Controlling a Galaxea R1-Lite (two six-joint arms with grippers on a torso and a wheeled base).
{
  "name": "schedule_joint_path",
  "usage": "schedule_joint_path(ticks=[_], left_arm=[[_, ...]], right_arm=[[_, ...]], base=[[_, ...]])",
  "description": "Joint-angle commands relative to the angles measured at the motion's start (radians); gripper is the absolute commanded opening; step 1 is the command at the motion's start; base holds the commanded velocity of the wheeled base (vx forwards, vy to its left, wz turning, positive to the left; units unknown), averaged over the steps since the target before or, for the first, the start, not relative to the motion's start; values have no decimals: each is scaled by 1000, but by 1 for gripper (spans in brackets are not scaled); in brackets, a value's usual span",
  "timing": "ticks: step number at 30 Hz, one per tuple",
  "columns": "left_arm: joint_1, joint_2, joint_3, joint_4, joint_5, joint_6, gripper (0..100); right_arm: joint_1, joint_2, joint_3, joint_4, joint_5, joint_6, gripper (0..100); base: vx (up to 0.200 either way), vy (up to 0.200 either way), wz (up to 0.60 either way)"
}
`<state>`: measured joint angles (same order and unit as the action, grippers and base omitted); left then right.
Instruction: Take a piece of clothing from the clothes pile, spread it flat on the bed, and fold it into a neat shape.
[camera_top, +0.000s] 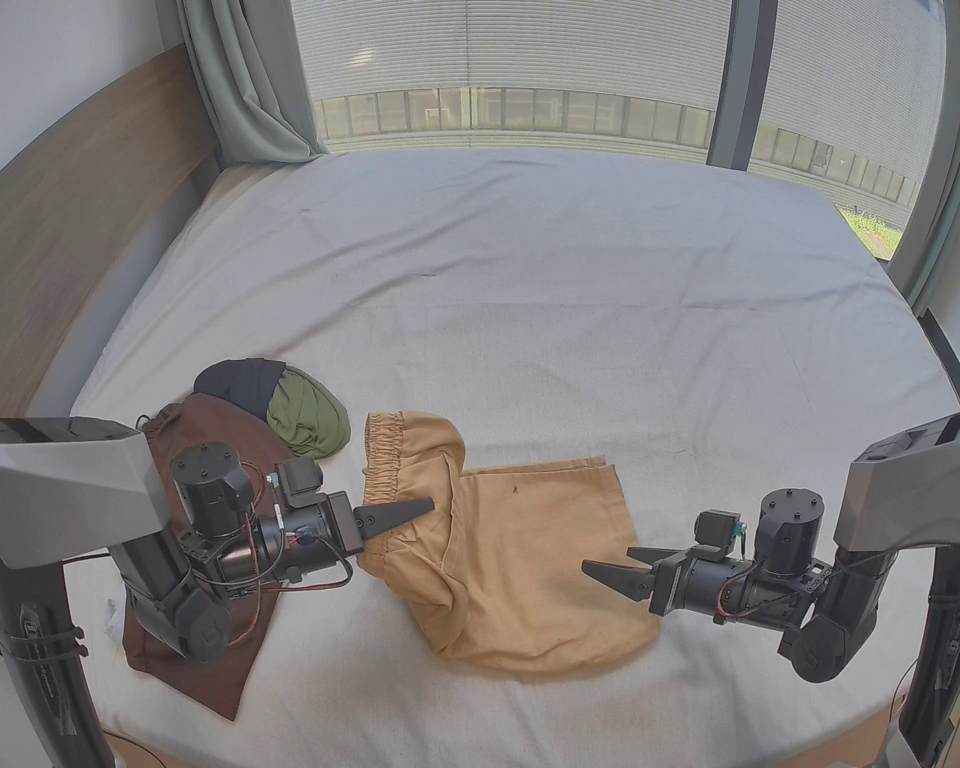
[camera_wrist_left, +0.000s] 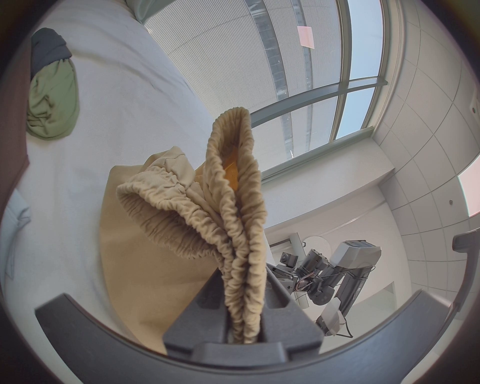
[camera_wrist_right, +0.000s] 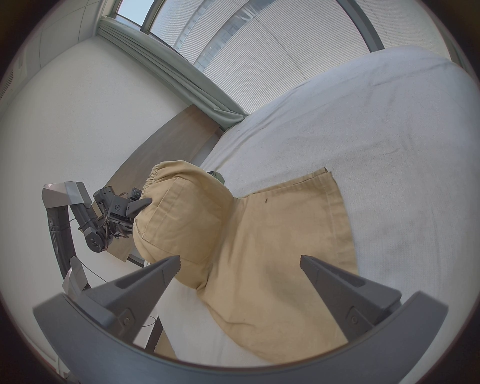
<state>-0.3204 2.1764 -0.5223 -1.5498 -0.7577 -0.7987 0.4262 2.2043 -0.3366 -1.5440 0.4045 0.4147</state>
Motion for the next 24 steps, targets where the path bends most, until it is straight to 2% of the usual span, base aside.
schedule_joint_path(ticks=[1,10,15,24], left_arm=[[-25,3,-25,0,1,-10,0],[-66,26,-56,0,1,-20,0],[-85,37,-81,0,1,-56,0],[-144,123,-154,0,24,-82,0]], right_arm=[[-3,-11,-10,-1,1,1,100],[-7,-14,-38,-1,-1,3,100],[-10,-15,-42,-1,-1,7,100],[-15,-24,-59,-1,-3,16,100]], base=[[0,0,0],[0,0,0],[0,0,0],[0,0,0]])
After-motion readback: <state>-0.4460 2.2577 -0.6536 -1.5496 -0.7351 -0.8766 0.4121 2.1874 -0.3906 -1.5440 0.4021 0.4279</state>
